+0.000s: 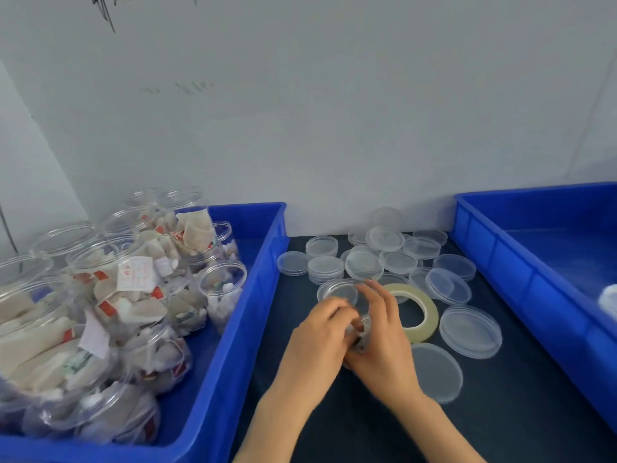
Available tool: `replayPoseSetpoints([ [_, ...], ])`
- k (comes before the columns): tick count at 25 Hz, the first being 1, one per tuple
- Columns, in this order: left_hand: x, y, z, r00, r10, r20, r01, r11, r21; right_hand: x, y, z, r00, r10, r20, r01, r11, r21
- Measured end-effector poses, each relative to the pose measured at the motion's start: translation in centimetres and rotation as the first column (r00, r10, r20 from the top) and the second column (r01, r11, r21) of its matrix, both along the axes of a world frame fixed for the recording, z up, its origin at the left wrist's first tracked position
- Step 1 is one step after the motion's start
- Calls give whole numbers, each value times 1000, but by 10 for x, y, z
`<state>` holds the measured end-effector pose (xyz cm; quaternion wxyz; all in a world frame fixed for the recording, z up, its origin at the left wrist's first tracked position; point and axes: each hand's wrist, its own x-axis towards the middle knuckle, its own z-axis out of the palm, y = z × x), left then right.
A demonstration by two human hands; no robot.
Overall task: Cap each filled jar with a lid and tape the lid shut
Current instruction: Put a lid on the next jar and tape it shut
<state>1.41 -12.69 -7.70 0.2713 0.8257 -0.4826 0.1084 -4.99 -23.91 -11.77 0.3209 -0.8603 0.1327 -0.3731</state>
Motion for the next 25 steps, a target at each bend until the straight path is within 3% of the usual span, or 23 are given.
replayPoseSetpoints([
  [3, 9, -3, -18, 997, -68, 25, 70, 993, -97, -18, -23, -10, 970, 208, -128, -202, 978, 59],
  [5, 15, -2, -29, 994, -100, -40, 92, 981, -169, -40, -50, -16, 913, 151, -380, -185, 981, -55],
  [6, 16, -1, -34, 978, -114, -173, 77, 975, -207, -54, -63, -21, 869, 59, -492, -144, 980, -138],
  [8, 16, -5, -46, 863, -148, -483, 24, 967, -252, -77, -80, -28, 800, -69, -596, -101, 964, -247],
  [11, 18, -16, -61, 765, -140, -629, -16, 972, -235, -89, -76, -33, 788, -139, -599, -112, 925, -362],
  [13, 21, -23, -65, 757, -120, -642, -47, 970, -238, -89, -73, -31, 853, -152, -499, -84, 904, -419],
  [16, 24, -26, -68, 755, -111, -646, -61, 969, -239, -74, -70, -1, 981, -53, -188, 19, 984, -179],
  [18, 24, -27, -68, 741, -114, -662, -57, 971, -231, -46, -63, 25, 997, 21, -68, -30, 990, -141],
  [22, 23, -28, -65, 738, -132, -661, 0, 981, -196, 7, -46, 61, 941, 133, -311, -231, 924, -305],
  [25, 26, -27, -67, 724, -139, -675, -2, 979, -203, 18, -51, 64, 880, 217, -423, -364, 880, -306],
])
